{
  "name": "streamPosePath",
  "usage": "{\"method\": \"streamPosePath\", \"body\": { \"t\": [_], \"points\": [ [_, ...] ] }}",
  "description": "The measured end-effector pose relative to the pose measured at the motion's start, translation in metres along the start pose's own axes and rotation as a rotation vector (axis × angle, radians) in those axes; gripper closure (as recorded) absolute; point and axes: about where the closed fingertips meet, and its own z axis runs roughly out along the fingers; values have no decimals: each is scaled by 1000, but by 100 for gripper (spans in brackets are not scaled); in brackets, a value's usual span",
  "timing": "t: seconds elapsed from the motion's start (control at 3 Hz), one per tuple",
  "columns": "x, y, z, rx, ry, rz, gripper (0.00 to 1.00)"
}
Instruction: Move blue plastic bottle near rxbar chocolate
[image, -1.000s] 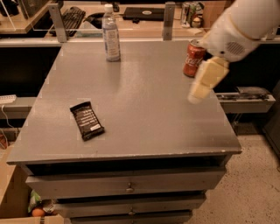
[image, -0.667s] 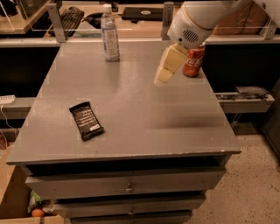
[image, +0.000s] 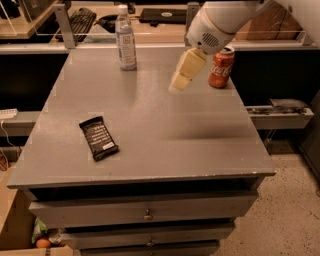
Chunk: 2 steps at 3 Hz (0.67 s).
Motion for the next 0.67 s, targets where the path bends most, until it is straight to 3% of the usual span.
{"method": "streamPosePath", "body": {
  "t": [0.67],
  "points": [
    [-48,-81,65,38,-168,105,0]
  ]
}}
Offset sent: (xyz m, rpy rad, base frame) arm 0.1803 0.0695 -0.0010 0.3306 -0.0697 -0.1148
